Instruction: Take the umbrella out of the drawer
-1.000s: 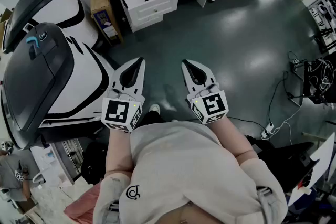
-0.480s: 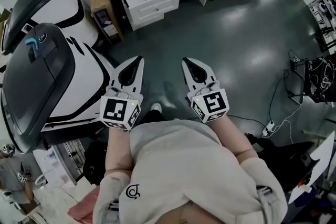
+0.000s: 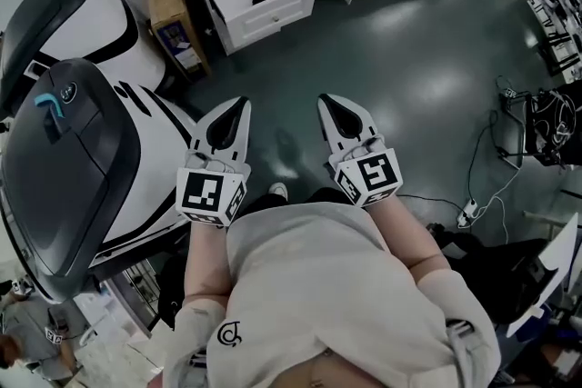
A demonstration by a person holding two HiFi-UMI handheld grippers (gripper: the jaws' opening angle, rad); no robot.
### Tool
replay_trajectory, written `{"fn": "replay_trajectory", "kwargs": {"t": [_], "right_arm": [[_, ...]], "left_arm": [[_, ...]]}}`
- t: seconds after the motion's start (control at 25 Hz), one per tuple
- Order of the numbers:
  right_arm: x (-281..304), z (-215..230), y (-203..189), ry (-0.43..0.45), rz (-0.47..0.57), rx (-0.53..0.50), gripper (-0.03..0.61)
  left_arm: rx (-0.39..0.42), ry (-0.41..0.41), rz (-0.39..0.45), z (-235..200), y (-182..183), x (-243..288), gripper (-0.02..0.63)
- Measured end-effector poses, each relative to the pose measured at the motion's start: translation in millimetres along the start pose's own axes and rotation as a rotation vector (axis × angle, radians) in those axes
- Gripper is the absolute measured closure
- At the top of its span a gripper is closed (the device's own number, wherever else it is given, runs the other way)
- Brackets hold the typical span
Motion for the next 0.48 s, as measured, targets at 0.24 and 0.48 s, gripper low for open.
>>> {"fn": "replay_trajectory", "kwargs": {"t": [0.24,0.48], "right_arm": [[37,8,-7,0.029,-0.028,0.01,0.572],[78,46,-21,0.086,-0.025,0.021,0.572]], "left_arm": [[-0.032,0.023,-0.022,-31,-2,23,0.601],[-0.036,0.086,-0.027,-46,-2,63,0.601]]}}
Point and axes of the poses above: the fingertips, and each gripper's own axes: x forward along the fingers, z to its right, y out of its top, the point moved 6 cm from there along -x, backward along the fingers, and after that the axes turned 10 degrees about -x, right-handed, at the moved point
